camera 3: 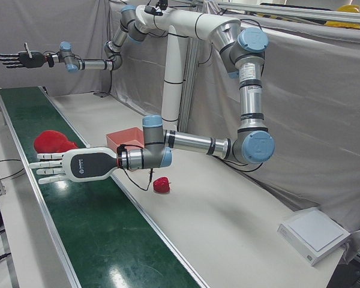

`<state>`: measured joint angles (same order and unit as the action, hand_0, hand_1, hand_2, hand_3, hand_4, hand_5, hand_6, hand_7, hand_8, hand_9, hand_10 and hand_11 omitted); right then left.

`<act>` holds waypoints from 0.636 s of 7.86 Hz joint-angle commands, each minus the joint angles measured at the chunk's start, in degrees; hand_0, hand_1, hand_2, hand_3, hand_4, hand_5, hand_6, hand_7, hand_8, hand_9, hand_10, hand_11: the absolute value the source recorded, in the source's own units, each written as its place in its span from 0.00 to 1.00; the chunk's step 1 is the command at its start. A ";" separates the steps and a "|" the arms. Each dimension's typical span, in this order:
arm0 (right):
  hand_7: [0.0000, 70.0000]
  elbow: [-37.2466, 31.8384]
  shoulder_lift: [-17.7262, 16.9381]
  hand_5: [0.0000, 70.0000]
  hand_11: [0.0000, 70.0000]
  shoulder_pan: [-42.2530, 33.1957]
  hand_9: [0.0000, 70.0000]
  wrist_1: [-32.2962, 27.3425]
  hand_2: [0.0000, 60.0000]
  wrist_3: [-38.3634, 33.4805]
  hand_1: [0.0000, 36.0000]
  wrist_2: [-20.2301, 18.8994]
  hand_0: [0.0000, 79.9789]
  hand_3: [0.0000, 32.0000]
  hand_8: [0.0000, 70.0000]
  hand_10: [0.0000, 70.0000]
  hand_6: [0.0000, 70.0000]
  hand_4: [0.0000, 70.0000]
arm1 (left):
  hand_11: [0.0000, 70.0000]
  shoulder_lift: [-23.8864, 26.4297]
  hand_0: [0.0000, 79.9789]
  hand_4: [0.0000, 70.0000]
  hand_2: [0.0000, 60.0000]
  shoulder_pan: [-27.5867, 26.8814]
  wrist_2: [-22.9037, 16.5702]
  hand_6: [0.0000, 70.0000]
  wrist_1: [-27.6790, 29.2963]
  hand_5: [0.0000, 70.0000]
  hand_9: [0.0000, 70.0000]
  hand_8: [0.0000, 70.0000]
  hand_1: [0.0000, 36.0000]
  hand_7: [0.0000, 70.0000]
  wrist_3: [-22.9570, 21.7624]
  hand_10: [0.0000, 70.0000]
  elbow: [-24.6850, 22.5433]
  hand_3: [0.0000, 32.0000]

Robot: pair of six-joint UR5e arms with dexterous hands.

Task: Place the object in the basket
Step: 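Move the left hand over the conveyor ahead of the approaching octopus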

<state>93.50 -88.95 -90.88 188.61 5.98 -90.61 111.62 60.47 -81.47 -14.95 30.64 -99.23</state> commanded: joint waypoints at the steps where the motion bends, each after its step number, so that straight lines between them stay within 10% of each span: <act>1: 0.00 0.02 0.00 0.00 0.00 0.00 0.00 0.00 0.00 0.00 0.00 0.00 0.00 0.00 0.00 0.00 0.00 0.00 | 0.00 -0.26 0.76 0.16 0.00 0.00 -0.01 0.04 -0.16 0.26 0.19 0.12 0.55 0.03 -0.05 0.00 0.09 0.00; 5: 0.00 0.02 0.00 0.00 0.00 0.00 0.00 0.00 0.00 0.00 0.00 0.00 0.00 0.00 0.00 0.00 0.00 0.00 | 0.00 -0.44 0.76 0.15 0.00 -0.09 -0.01 0.03 -0.16 0.25 0.19 0.11 0.54 0.03 -0.05 0.00 0.44 0.00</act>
<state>93.52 -88.95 -90.86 188.61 5.98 -90.62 111.15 60.41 -81.47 -15.11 30.59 -99.06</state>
